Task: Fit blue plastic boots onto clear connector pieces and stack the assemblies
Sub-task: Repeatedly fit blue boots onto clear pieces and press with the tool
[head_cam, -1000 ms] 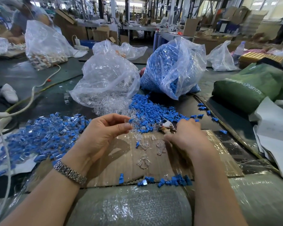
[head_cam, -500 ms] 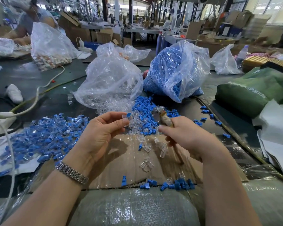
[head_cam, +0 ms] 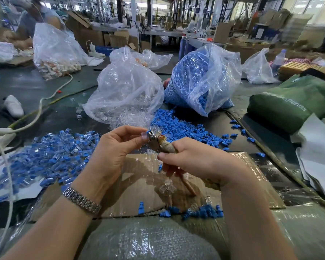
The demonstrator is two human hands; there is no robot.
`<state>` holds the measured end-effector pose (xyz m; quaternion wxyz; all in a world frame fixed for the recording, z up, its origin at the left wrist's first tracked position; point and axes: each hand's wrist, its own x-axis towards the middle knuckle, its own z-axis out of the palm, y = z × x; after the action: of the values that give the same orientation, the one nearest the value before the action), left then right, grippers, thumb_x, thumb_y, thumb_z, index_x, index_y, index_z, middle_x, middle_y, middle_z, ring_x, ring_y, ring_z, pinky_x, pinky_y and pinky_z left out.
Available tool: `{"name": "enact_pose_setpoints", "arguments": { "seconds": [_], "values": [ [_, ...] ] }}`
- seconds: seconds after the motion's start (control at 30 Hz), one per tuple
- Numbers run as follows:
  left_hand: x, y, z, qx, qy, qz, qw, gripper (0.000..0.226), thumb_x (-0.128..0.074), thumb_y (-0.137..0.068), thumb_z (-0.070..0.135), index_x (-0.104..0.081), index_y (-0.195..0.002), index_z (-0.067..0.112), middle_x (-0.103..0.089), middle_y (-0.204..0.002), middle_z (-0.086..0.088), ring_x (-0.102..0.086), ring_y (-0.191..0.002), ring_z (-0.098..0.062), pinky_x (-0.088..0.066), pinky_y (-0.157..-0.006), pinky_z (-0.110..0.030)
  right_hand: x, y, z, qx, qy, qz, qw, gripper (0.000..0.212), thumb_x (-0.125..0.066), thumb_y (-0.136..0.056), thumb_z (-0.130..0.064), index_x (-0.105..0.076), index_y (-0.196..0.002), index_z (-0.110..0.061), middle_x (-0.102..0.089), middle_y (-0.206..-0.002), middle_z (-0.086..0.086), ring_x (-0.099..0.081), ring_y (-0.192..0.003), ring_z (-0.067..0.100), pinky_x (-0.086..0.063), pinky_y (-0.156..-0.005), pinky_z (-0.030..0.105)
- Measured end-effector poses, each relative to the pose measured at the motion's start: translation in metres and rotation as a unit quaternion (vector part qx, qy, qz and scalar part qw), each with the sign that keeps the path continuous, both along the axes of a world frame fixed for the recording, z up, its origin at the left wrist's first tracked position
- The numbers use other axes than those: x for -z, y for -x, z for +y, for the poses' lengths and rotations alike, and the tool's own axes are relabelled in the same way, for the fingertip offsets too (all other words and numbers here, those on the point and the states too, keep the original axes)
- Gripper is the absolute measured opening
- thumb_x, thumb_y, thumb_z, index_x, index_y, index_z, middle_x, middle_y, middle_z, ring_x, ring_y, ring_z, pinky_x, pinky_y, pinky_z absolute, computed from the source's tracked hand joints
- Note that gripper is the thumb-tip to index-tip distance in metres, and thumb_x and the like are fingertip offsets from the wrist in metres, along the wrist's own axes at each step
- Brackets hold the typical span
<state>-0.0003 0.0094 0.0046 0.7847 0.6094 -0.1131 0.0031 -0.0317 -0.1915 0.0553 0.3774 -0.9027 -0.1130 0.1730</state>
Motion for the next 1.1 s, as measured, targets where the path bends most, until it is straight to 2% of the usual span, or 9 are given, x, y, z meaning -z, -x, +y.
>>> {"name": "enact_pose_setpoints", "arguments": {
  "seconds": [0.27, 0.37, 0.5, 0.63, 0.7, 0.8, 0.87, 1.0, 1.1],
  "values": [
    [-0.003, 0.006, -0.003, -0.039, -0.094, -0.062, 0.993, 0.022, -0.078, -0.072, 0.028, -0.080, -0.094, 0.024, -0.079, -0.098, -0.002, -0.074, -0.096, -0.014, -0.056, -0.085, -0.020, 0.007, 0.001, 0.004, 0.033, -0.047, 0.005, 0.998, 0.038, -0.054, -0.104, -0.041, -0.063, -0.085, -0.010, -0.063, -0.068, 0.003, -0.063, -0.058, 0.016, -0.051, -0.057, 0.026],
    [-0.003, 0.005, -0.005, -0.059, -0.113, -0.063, 0.990, 0.020, -0.078, -0.074, 0.027, -0.080, -0.094, 0.024, -0.079, -0.097, -0.001, -0.074, -0.096, -0.018, -0.059, -0.088, -0.030, 0.010, 0.001, 0.008, 0.045, -0.049, -0.005, 0.998, 0.043, -0.053, -0.103, -0.045, -0.062, -0.082, -0.009, -0.059, -0.064, 0.004, -0.060, -0.056, 0.021, -0.055, -0.060, 0.038],
    [-0.002, 0.005, -0.005, -0.071, -0.132, -0.065, 0.987, 0.019, -0.077, -0.075, 0.026, -0.079, -0.093, 0.022, -0.079, -0.096, -0.001, -0.074, -0.095, -0.019, -0.057, -0.090, -0.035, 0.011, 0.001, 0.010, 0.049, -0.030, -0.011, 0.998, 0.048, -0.052, -0.102, -0.049, -0.063, -0.082, -0.007, -0.063, -0.064, 0.007, -0.063, -0.054, 0.023, -0.059, -0.068, 0.043],
    [-0.003, 0.005, -0.004, -0.091, -0.159, -0.075, 0.980, 0.017, -0.077, -0.079, 0.023, -0.076, -0.095, 0.019, -0.077, -0.095, 0.000, -0.073, -0.092, -0.016, -0.058, -0.088, -0.032, 0.004, 0.001, 0.001, 0.054, -0.041, 0.020, 0.997, 0.043, -0.055, -0.103, -0.044, -0.065, -0.096, -0.002, -0.077, -0.083, 0.012, -0.075, -0.073, 0.028, -0.062, -0.078, 0.042],
    [-0.003, 0.003, 0.002, -0.127, -0.183, -0.085, 0.971, 0.015, -0.077, -0.085, 0.016, -0.073, -0.099, 0.020, -0.074, -0.094, 0.001, -0.070, -0.089, -0.010, -0.057, -0.083, -0.025, 0.000, 0.001, -0.008, 0.082, -0.029, 0.007, 0.996, 0.037, -0.059, -0.100, -0.044, -0.065, -0.090, -0.009, -0.077, -0.084, 0.009, -0.074, -0.071, 0.023, -0.061, -0.078, 0.040],
    [0.001, 0.000, 0.010, -0.220, -0.324, -0.100, 0.915, 0.016, -0.073, -0.089, 0.011, -0.070, -0.100, 0.022, -0.066, -0.091, 0.002, -0.063, -0.084, -0.005, -0.053, -0.072, -0.019, 0.003, -0.005, -0.026, 0.167, 0.077, -0.080, 0.980, 0.034, -0.065, -0.095, -0.049, -0.060, -0.081, -0.019, -0.068, -0.075, 0.005, -0.060, -0.063, 0.017, -0.048, -0.059, 0.038],
    [0.002, -0.001, 0.014, -0.282, -0.448, -0.094, 0.843, 0.011, -0.071, -0.087, 0.013, -0.072, -0.094, 0.021, -0.060, -0.091, -0.001, -0.061, -0.086, -0.018, -0.053, -0.075, -0.037, 0.011, -0.011, -0.039, 0.218, 0.189, -0.109, 0.951, 0.033, -0.066, -0.093, -0.046, -0.057, -0.080, -0.017, -0.062, -0.082, 0.004, -0.057, -0.069, 0.020, -0.037, -0.055, 0.033],
    [0.000, 0.000, 0.024, -0.319, -0.618, -0.040, 0.717, 0.006, -0.067, -0.087, 0.020, -0.072, -0.084, 0.022, -0.047, -0.089, -0.003, -0.054, -0.099, -0.035, -0.039, -0.089, -0.050, 0.032, -0.018, -0.051, 0.273, 0.264, -0.038, 0.924, 0.034, -0.066, -0.093, -0.037, -0.048, -0.074, -0.016, -0.060, -0.101, 0.014, -0.059, -0.086, 0.029, -0.041, -0.066, 0.034],
    [0.002, 0.000, 0.028, -0.322, -0.656, -0.012, 0.682, 0.011, -0.064, -0.087, 0.017, -0.074, -0.086, 0.022, -0.040, -0.091, -0.003, -0.047, -0.107, -0.035, -0.032, -0.092, -0.050, 0.036, -0.020, -0.048, 0.272, 0.274, -0.018, 0.922, 0.042, -0.069, -0.091, -0.050, -0.048, -0.077, -0.016, -0.058, -0.105, 0.013, -0.059, -0.102, 0.032, -0.050, -0.085, 0.044]
  ]
}}
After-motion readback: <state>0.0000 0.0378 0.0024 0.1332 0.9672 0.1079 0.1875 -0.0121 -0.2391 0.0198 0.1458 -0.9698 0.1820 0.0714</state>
